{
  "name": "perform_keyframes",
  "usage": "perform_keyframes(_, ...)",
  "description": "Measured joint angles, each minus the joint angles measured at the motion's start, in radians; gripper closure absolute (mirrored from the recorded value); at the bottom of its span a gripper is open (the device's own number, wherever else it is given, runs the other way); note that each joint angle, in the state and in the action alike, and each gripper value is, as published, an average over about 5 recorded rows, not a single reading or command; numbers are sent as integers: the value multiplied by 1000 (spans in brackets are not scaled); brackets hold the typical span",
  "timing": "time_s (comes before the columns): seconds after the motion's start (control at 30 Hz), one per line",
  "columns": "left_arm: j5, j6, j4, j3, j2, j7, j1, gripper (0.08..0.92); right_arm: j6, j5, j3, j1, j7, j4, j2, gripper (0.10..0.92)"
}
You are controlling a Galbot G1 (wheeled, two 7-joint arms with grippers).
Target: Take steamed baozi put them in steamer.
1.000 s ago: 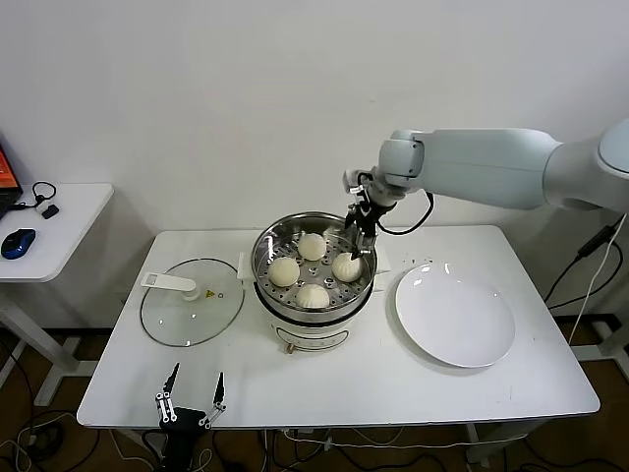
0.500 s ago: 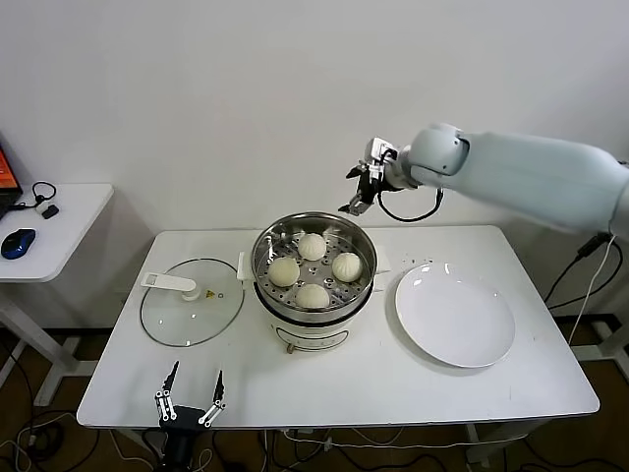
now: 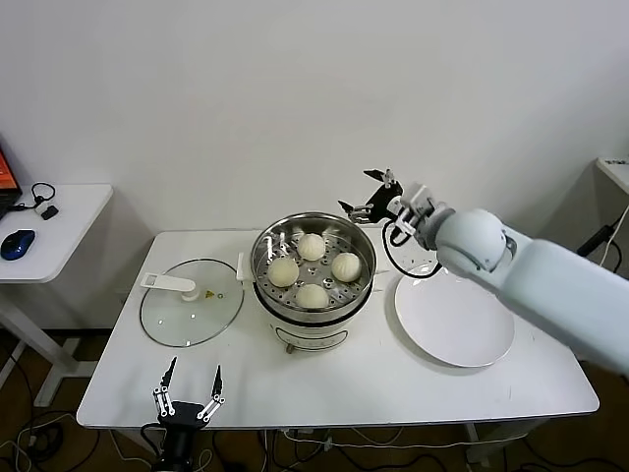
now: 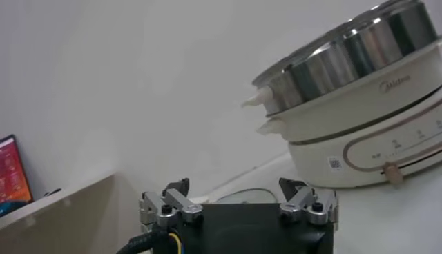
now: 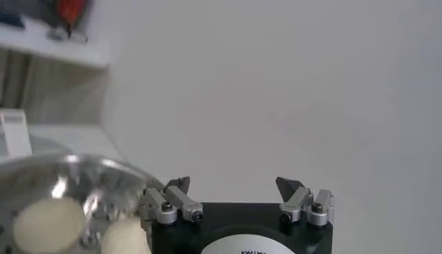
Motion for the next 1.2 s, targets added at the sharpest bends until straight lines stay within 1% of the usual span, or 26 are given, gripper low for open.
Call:
perform_keyframes(0.2,-1,-2,-6,-1,0,-3,0,177,132,-105,393,-400,16,110,51,203)
perform_keyframes(0.4,-2,-4,-9,1,0,-6,0,177,300,-199,719,-786,-17,162,190,203)
perform_keyframes(0.53,-3,-6,-14,3,0,-8,3,177,413,-246,861,-1012,-50,179,303,203)
perform_keyframes(0.87,-8,-7,-29,0,0,-9,12,177,699,-364,1004,-1419,-120,165,533,203)
perform_keyframes(1.03,-10,-7,-32,0,0,-9,14,177,807,-394,1018,-1552,-131,131,594,203)
perform_keyframes(1.2,-11,-6,-34,1,0,-8,14,177,885,-412,1013,-1617,-131,100,624,203)
